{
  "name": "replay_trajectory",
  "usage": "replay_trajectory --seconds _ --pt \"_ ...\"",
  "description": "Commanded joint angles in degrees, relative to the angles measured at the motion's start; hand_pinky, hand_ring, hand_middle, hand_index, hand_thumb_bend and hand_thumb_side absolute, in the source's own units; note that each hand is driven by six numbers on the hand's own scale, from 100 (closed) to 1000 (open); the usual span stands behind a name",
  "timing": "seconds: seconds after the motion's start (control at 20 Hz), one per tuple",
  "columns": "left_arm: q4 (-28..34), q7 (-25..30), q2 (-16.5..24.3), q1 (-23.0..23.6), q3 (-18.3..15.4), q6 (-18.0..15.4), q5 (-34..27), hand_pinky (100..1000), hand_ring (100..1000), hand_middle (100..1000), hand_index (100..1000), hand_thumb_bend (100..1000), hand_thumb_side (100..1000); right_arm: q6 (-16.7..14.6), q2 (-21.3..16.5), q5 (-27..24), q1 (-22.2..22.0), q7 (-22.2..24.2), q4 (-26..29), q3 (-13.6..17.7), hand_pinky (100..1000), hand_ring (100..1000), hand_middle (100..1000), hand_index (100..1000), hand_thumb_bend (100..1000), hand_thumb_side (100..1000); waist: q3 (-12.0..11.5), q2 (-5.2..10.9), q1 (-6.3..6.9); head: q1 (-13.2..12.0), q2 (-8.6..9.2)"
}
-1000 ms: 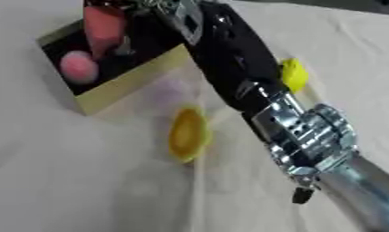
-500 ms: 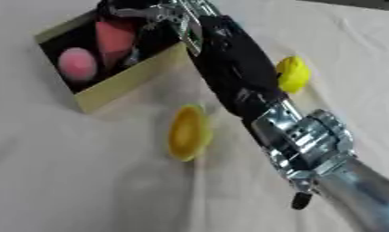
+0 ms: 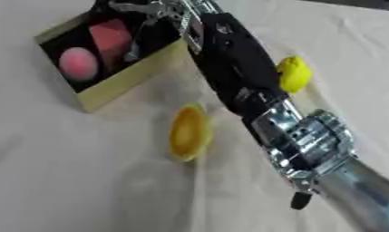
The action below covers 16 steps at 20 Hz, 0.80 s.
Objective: Pick up objects on the table and place them in the box.
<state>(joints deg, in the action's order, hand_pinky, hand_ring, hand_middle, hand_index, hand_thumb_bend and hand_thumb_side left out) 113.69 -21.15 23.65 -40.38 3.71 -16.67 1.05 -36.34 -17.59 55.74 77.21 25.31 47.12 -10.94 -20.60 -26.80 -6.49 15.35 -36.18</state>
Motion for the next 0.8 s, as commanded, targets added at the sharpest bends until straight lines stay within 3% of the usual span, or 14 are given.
replay_trajectory --seconds 0.05,0.4,0.8 --pt "0.9 0.1 0.7 -0.4 -0.1 0.2 0.0 689 764 639 800 546 525 0.2 -1.5 -0.7 1.7 -0.8 1.8 0.6 897 904 808 887 469 341 0.1 1.97 0.77 -0.1 0.21" --pt "0.9 0.0 1.0 0.7 -0.1 0.5 0.1 689 763 639 800 546 525 1.5 -3.8 -7.1 2.5 0.2 4.7 1.3 891 893 782 875 446 358 1.2 3.08 1.34 -0.7 -1.00" --pt "0.9 -0.2 1.9 2.4 -0.4 0.8 0.4 689 764 638 800 546 526 5.5 -11.6 -17.4 2.9 5.2 7.4 3.5 893 902 793 877 428 355 3.4 4.55 1.83 -2.5 -2.70"
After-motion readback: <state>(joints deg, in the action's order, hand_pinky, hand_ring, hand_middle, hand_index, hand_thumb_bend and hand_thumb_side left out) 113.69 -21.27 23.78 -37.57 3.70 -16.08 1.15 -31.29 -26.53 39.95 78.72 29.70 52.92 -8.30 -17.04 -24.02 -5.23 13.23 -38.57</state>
